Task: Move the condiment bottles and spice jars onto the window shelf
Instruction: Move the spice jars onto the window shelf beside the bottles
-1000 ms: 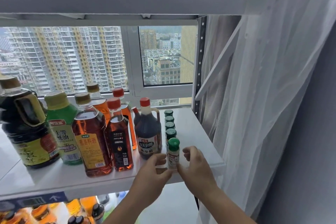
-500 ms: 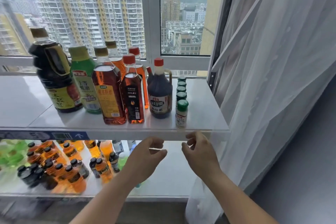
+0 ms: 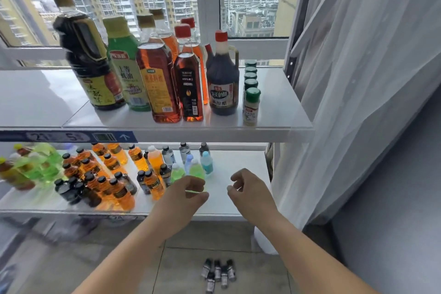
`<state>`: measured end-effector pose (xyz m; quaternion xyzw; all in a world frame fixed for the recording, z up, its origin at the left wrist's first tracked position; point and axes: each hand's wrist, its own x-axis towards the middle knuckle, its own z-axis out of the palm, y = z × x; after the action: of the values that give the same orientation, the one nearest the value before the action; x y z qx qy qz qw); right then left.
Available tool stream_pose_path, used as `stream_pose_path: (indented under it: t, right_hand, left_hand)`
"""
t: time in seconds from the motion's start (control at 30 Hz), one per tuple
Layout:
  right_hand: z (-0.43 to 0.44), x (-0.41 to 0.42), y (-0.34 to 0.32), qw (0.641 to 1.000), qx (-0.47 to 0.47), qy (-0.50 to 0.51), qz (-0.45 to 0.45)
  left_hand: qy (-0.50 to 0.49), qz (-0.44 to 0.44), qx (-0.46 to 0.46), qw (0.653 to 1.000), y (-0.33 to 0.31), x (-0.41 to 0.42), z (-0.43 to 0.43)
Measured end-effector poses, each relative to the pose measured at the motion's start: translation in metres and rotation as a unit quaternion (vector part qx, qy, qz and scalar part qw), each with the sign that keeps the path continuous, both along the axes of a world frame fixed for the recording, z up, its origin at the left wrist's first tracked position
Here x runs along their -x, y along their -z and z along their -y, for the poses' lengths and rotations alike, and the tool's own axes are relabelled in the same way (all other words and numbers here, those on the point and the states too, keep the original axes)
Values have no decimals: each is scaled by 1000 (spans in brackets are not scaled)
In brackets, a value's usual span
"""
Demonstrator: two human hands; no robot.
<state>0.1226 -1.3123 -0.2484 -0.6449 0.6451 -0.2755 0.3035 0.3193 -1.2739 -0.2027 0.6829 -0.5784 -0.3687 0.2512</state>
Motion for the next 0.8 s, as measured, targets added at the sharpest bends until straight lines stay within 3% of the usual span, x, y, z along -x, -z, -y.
stream_pose_path:
  t: [0.23, 0.8]
  right_hand:
    - [-36, -40, 25, 998, -57, 31, -6]
    - [-83, -63, 163, 971, -223, 28, -80]
  left_hand:
    - [53, 5, -31, 998, 18, -43, -17]
    - [81, 21, -204, 975, 172, -92, -49]
